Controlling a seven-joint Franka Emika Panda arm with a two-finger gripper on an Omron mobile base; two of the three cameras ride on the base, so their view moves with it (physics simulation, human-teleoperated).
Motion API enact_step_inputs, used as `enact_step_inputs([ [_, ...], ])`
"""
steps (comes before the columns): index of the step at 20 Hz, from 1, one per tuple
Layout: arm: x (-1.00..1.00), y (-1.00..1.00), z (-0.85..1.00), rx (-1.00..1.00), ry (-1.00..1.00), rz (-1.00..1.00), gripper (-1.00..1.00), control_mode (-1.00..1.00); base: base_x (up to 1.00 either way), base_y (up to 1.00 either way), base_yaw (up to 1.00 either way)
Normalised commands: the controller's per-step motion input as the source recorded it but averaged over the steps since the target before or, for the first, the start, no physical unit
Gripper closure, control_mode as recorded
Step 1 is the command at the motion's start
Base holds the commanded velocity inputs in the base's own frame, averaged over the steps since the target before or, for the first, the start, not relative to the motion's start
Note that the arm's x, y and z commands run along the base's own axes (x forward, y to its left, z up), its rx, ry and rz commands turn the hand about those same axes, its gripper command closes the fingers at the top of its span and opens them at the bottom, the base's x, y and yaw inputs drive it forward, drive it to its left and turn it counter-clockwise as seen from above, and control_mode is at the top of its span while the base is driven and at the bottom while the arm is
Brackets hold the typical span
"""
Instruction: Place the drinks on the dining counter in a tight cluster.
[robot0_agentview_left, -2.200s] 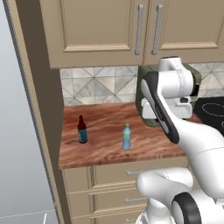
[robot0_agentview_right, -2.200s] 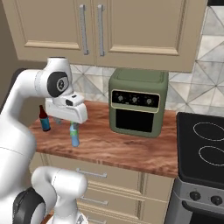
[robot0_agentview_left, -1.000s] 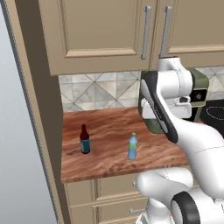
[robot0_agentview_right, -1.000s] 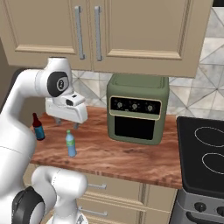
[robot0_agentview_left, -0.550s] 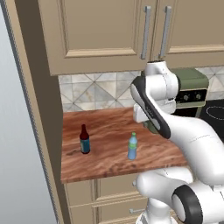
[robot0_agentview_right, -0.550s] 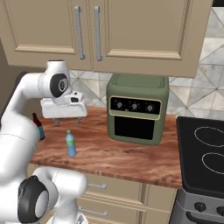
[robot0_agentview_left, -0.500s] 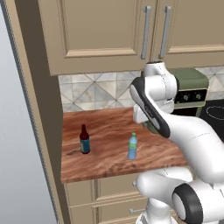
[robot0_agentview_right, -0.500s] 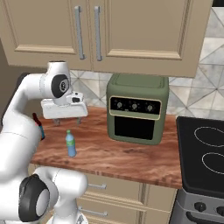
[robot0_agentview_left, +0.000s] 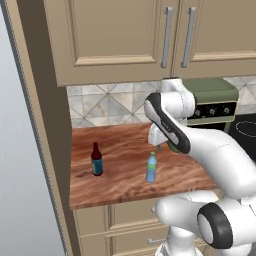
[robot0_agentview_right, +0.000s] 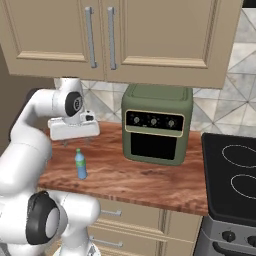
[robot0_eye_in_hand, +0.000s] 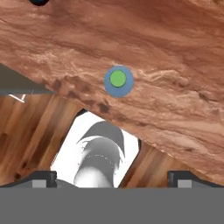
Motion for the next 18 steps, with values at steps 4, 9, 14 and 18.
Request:
enact_step_inputs([
  [4,0.13,0.00,-0.38,0.39,-0.02,0.02,-1.00,-1.00,0.00,0.00,0.00],
  [9,0.30,0.00,-0.08,0.22,-0.01,-0.04,-1.00,-1.00,0.00,0.00,0.00],
  [14,0.32,0.00,0.01,0.05,0.00,-0.14,-1.00,-1.00,0.00,0.00,0.00],
  [18,0.30,0.24,0.03,-0.16,0.00,-0.12,-1.00,-1.00,0.00,0.00,0.00],
])
